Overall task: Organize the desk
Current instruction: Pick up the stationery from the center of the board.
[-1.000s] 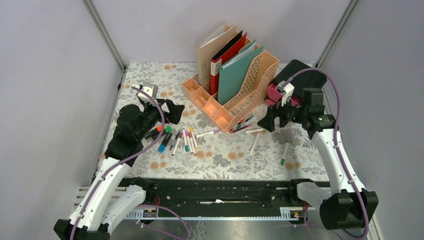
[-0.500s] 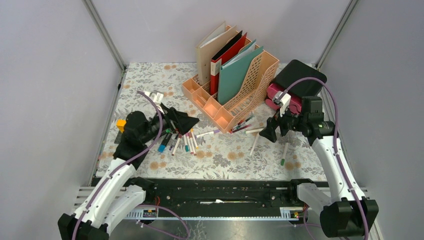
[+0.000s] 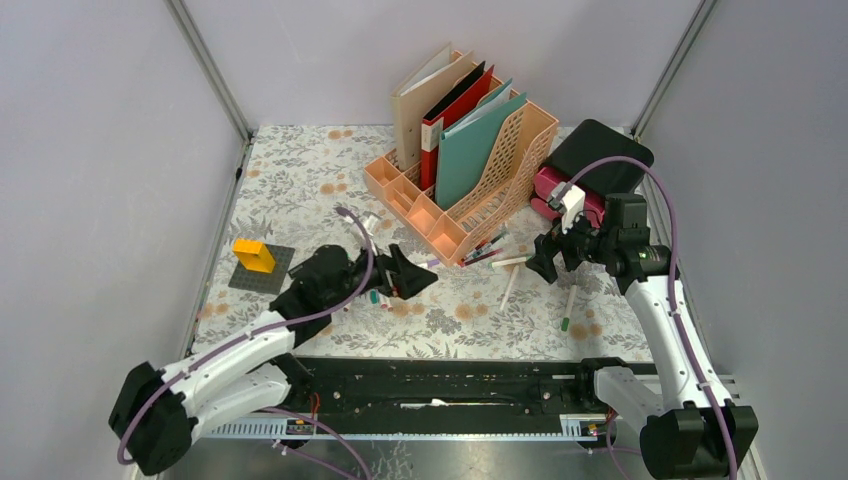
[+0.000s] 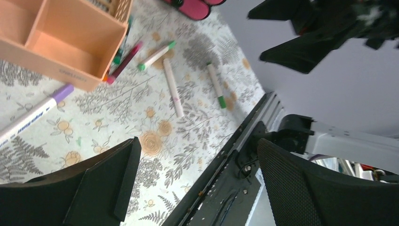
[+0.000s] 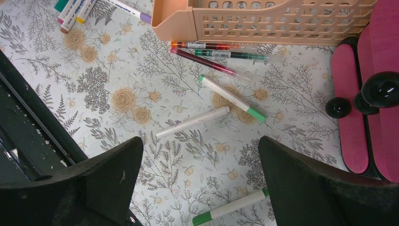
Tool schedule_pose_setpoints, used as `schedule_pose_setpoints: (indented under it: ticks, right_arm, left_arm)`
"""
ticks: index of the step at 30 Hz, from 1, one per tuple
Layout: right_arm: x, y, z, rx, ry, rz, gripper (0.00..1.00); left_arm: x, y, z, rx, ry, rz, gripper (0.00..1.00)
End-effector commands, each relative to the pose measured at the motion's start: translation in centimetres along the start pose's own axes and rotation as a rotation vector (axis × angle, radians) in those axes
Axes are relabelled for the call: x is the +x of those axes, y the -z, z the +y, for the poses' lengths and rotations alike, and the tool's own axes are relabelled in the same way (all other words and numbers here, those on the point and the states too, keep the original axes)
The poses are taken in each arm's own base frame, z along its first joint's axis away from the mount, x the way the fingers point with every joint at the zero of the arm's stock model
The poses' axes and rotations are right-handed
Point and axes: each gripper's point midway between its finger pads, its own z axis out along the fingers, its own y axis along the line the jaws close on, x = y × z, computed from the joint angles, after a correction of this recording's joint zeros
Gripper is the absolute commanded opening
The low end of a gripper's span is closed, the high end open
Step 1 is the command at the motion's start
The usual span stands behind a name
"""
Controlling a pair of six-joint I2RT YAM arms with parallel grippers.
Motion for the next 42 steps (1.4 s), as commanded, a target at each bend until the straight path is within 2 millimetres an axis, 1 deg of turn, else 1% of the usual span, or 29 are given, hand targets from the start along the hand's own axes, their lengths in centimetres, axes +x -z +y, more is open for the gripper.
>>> schedule_pose_setpoints:
  ticks: [1, 5, 8, 11, 16, 17, 21, 24, 25, 26, 27, 30, 32, 33, 34, 35, 38, 39, 42]
  right_arm:
    - [-0.7, 0.5, -0.1, 0.018, 0.041, -0.022, 1.00]
    - [-0.8, 0.5, 0.0, 0.012, 0.041, -0.024, 1.00]
    - [-0.9, 0.5, 0.3, -0.001, 0.042, -0.029, 1.00]
    - [-0.9, 0.6, 0.3, -0.001, 0.040, -0.029, 1.00]
    - [-0.9, 0.6, 0.4, -0.002, 0.042, -0.030, 1.00]
    - [-0.8, 0.5, 0.4, -0.002, 0.040, -0.027, 1.00]
    - [-0.8, 0.5, 0.4, -0.004, 0.040, -0.027, 1.00]
    - [-0.8, 0.5, 0.3, -0.003, 0.040, -0.027, 1.00]
    - [-0.8, 0.5, 0.3, -0.003, 0.040, -0.026, 1.00]
    - [-0.8, 0.5, 0.3, -0.002, 0.040, -0.027, 1.00]
    - [-0.7, 0.4, 0.3, -0.002, 0.039, -0.024, 1.00]
    - [-0.7, 0.4, 0.2, 0.000, 0.039, -0.022, 1.00]
    - [-0.6, 0.4, 0.2, 0.002, 0.038, -0.021, 1.00]
    - [-0.6, 0.4, 0.2, 0.001, 0.038, -0.021, 1.00]
    - [-0.6, 0.4, 0.2, 0.001, 0.037, -0.020, 1.00]
    - [-0.6, 0.4, 0.2, 0.000, 0.038, -0.019, 1.00]
    - [-0.6, 0.4, 0.1, 0.004, 0.039, -0.018, 1.00]
    - [-0.6, 0.4, 0.1, 0.006, 0.037, -0.016, 1.00]
    - [-0.5, 0.4, 0.0, 0.008, 0.036, -0.015, 1.00]
  left_arm:
    - [0.1, -2.1, 1.1, -0.089, -0.046, -0.027, 0.99]
    - [2.1, -3.8, 1.1, -0.103, -0.060, 0.025, 0.99]
    - [3.2, -4.7, 1.5, -0.139, -0.066, 0.026, 0.99]
    - [4.3, -5.7, 1.0, -0.111, -0.046, 0.028, 0.98]
    - [6.5, -8.0, 0.3, -0.092, -0.043, 0.066, 0.97]
    - [6.9, -8.6, 0.7, -0.115, -0.051, 0.072, 0.97]
    - [7.7, -10.0, 1.1, -0.152, -0.086, 0.090, 0.96]
    - [8.5, -11.3, 1.0, -0.159, -0.102, 0.118, 0.94]
    - [8.5, -11.9, 0.7, -0.162, -0.105, 0.118, 0.92]
    - [8.8, -12.5, 0.7, -0.174, -0.109, 0.127, 0.89]
    - [9.2, -13.0, 0.7, -0.193, -0.112, 0.137, 0.84]
    - [10.4, -14.7, 1.1, -0.264, -0.122, 0.166, 0.78]
    - [11.3, -15.6, 0.9, -0.298, -0.141, 0.179, 0.77]
    - [12.0, -16.1, 1.1, -0.320, -0.155, 0.186, 0.77]
    - [12.4, -16.6, 1.3, -0.340, -0.170, 0.191, 0.72]
    - [12.7, -17.1, 1.3, -0.358, -0.181, 0.193, 0.65]
    - [14.0, -18.4, 2.2, -0.432, -0.192, 0.227, 0.51]
    - [14.6, -18.6, 2.8, -0.460, -0.195, 0.248, 0.50]
    - [15.5, -19.6, 3.3, -0.475, -0.199, 0.266, 0.50]
